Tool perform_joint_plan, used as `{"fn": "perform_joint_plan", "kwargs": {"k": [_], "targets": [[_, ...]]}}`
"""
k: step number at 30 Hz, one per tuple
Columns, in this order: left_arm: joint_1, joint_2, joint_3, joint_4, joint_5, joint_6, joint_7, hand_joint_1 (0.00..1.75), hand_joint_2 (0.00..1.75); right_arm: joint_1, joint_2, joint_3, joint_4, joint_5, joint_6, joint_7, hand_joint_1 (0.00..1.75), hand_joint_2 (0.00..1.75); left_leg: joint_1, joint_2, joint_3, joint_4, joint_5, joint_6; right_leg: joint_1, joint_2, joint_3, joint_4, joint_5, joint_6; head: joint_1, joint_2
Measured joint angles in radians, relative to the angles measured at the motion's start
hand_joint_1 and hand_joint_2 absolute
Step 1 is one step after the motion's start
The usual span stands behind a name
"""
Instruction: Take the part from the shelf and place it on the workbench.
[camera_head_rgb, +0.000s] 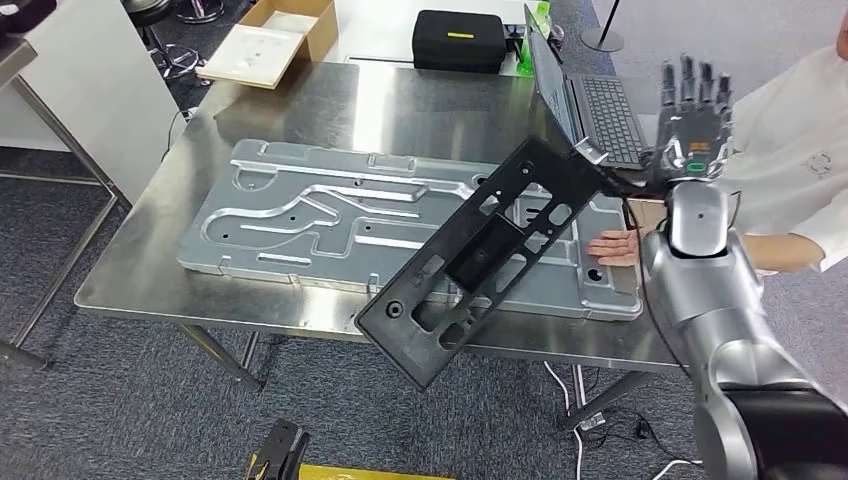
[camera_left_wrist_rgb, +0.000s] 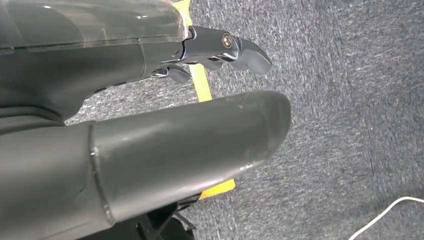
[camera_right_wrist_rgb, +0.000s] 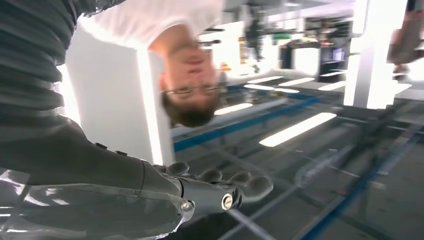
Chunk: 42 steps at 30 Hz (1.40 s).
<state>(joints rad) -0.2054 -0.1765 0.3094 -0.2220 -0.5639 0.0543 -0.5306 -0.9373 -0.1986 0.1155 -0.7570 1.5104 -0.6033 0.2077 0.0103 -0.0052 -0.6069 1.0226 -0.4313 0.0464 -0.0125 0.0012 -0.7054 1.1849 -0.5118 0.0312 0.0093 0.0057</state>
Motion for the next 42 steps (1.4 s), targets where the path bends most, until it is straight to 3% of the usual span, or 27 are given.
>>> {"fn": "perform_joint_plan", "kwargs": {"k": [2,3,4,7,9,12,14,16,17,18,19,22,24,26,28,31,33,34,35,37,39,42], "targets": [[0.003,0.000,0.001,0.000,0.000,-0.001,0.000,0.00,0.00,-0.013,-0.026,-0.005,0.035,-0.003,0.002,0.004,0.00,1.75,0.000,0.000,0.000,0.000,-0.001,0.001,-0.004,0.000,-0.052,0.107,-0.037,0.008,0.000,0.000],[0.005,0.001,0.001,0.000,0.000,-0.001,0.000,0.00,0.00,-0.014,-0.035,-0.006,0.047,-0.003,0.001,0.007,0.00,1.75,0.001,0.001,0.000,0.001,-0.001,0.001,-0.006,-0.001,-0.058,0.117,-0.029,0.011,0.000,0.000],[0.006,0.001,0.001,0.000,0.000,-0.002,0.000,0.00,0.00,-0.014,-0.043,-0.006,0.056,-0.002,0.000,0.011,0.00,1.75,0.001,0.001,0.001,0.001,-0.002,0.001,-0.009,-0.001,-0.046,0.090,-0.005,0.012,0.000,0.000],[0.006,0.000,0.001,0.000,0.000,-0.002,-0.001,0.00,0.00,-0.016,-0.062,-0.007,0.068,0.002,-0.005,0.026,0.00,1.75,-0.001,0.001,0.001,0.006,-0.007,-0.008,-0.012,-0.003,0.048,-0.096,0.076,0.011,0.000,0.000],[0.007,0.000,0.002,0.000,0.001,-0.002,-0.002,0.00,0.00,-0.014,-0.069,-0.007,0.070,0.007,-0.003,0.034,0.00,1.75,-0.004,0.000,0.000,0.007,-0.009,-0.018,-0.007,-0.001,0.071,-0.146,0.081,0.002,-0.001,0.000],[0.008,0.000,0.005,0.000,0.002,-0.002,-0.004,0.00,0.00,-0.006,-0.070,-0.007,0.069,0.008,0.015,0.033,0.00,1.75,-0.003,0.001,-0.003,0.014,-0.019,-0.034,-0.008,0.001,0.071,-0.151,0.084,-0.017,-0.001,0.000],[0.008,0.000,0.008,0.000,0.001,-0.002,-0.005,0.00,0.00,-0.004,-0.070,-0.007,0.065,-0.013,0.018,0.018,0.00,1.75,-0.002,0.002,-0.033,0.084,-0.065,-0.041,-0.010,0.000,0.073,-0.154,0.086,-0.030,-0.001,0.000],[0.009,0.000,0.009,0.000,-0.001,-0.002,-0.005,0.00,0.00,0.005,-0.066,-0.007,0.056,-0.052,0.005,-0.014,0.00,1.75,-0.001,0.002,-0.091,0.213,-0.126,-0.043,-0.005,0.000,0.073,-0.154,0.085,-0.038,-0.001,0.000],[0.010,0.000,0.009,0.000,-0.002,-0.002,-0.005,0.00,0.00,0.013,-0.062,-0.007,0.048,-0.075,-0.005,-0.034,0.00,1.75,-0.001,0.002,-0.115,0.264,-0.141,-0.043,-0.002,0.000,0.074,-0.154,0.084,-0.039,-0.001,0.000],[0.011,0.000,0.009,0.000,-0.003,-0.002,-0.005,0.00,0.00,0.023,-0.058,-0.007,0.038,-0.093,-0.015,-0.051,0.00,1.75,-0.001,0.002,-0.126,0.284,-0.138,-0.041,0.000,0.001,0.074,-0.153,0.083,-0.040,-0.001,0.000],[0.012,0.000,0.009,0.000,-0.004,-0.002,-0.006,0.00,0.00,0.032,-0.053,-0.007,0.027,-0.108,-0.022,-0.066,0.00,1.75,-0.001,0.002,-0.118,0.266,-0.117,-0.038,0.002,0.002,0.075,-0.152,0.083,-0.041,-0.001,0.000],[0.010,0.000,0.009,0.000,-0.010,-0.003,-0.006,0.00,0.00,0.053,-0.041,-0.007,-0.015,-0.157,-0.046,-0.132,0.00,1.75,-0.006,0.001,-0.033,0.083,-0.028,-0.021,0.008,0.004,0.074,-0.146,0.079,-0.040,-0.001,0.000],[0.010,0.000,0.010,0.000,-0.017,-0.006,-0.007,0.00,0.00,0.081,-0.031,-0.006,-0.074,-0.193,-0.073,-0.209,0.00,1.75,-0.010,0.000,-0.004,0.020,-0.016,-0.015,0.009,0.003,0.072,-0.145,0.080,-0.033,-0.001,0.000],[0.012,-0.001,0.009,0.000,-0.026,-0.009,-0.006,0.00,0.00,0.128,-0.016,0.001,-0.177,-0.207,-0.087,-0.279,0.00,1.75,-0.008,0.001,0.001,0.010,-0.014,-0.012,0.009,0.003,0.072,-0.148,0.082,-0.024,-0.001,0.000],[0.010,-0.003,0.009,0.000,-0.033,-0.010,-0.004,0.00,0.00,0.171,0.002,0.022,-0.291,-0.201,-0.087,-0.312,0.00,1.75,-0.004,0.003,0.009,-0.004,-0.006,-0.004,0.008,0.003,0.067,-0.131,0.065,-0.015,-0.001,0.000],[0.005,-0.008,0.009,0.000,-0.036,-0.012,-0.002,0.00,0.00,0.209,0.018,0.048,-0.405,-0.193,-0.080,-0.310,0.00,1.75,-0.001,0.006,0.013,-0.012,-0.001,0.004,0.001,0.002,0.000,0.024,-0.019,-0.002,0.000,0.000],[0.009,-0.009,0.009,0.000,-0.037,-0.014,0.000,0.00,0.00,0.230,0.021,0.057,-0.447,-0.208,-0.081,-0.326,0.00,1.75,0.000,0.004,0.012,-0.009,-0.002,0.004,-0.005,0.002,-0.041,0.111,-0.043,0.006,0.000,0.000],[0.010,-0.010,0.009,0.000,-0.039,-0.015,0.001,0.00,0.00,0.238,0.023,0.065,-0.469,-0.222,-0.084,-0.347,0.00,1.75,0.000,0.002,0.012,-0.006,-0.004,0.002,-0.008,0.001,-0.038,0.103,-0.027,0.008,0.000,0.000],[0.011,-0.011,0.009,0.000,-0.042,-0.016,0.002,0.00,0.00,0.244,0.029,0.078,-0.498,-0.234,-0.085,-0.371,0.00,1.75,0.000,0.002,0.012,-0.003,-0.007,-0.001,-0.011,0.000,-0.016,0.058,0.003,0.010,0.000,0.000],[0.008,-0.013,0.008,0.000,-0.050,-0.017,0.004,0.00,0.00,0.254,0.047,0.118,-0.577,-0.243,-0.073,-0.408,0.00,1.75,-0.001,0.003,0.011,0.006,-0.014,-0.011,-0.013,-0.001,0.047,-0.071,0.056,0.009,0.000,0.000],[0.004,-0.015,0.007,0.000,-0.054,-0.016,0.006,0.00,0.00,0.261,0.071,0.180,-0.662,-0.239,-0.044,-0.411,0.00,1.75,-0.004,0.006,0.009,0.009,-0.018,-0.023,-0.010,0.001,0.077,-0.136,0.068,0.000,0.000,0.000],[0.001,-0.021,0.007,0.000,-0.053,-0.012,0.017,0.00,0.00,0.273,0.104,0.300,-0.768,-0.253,-0.006,-0.398,0.00,1.75,-0.001,0.008,0.010,0.009,-0.020,-0.040,-0.005,0.004,0.079,-0.141,0.069,-0.022,0.000,0.000]]}}
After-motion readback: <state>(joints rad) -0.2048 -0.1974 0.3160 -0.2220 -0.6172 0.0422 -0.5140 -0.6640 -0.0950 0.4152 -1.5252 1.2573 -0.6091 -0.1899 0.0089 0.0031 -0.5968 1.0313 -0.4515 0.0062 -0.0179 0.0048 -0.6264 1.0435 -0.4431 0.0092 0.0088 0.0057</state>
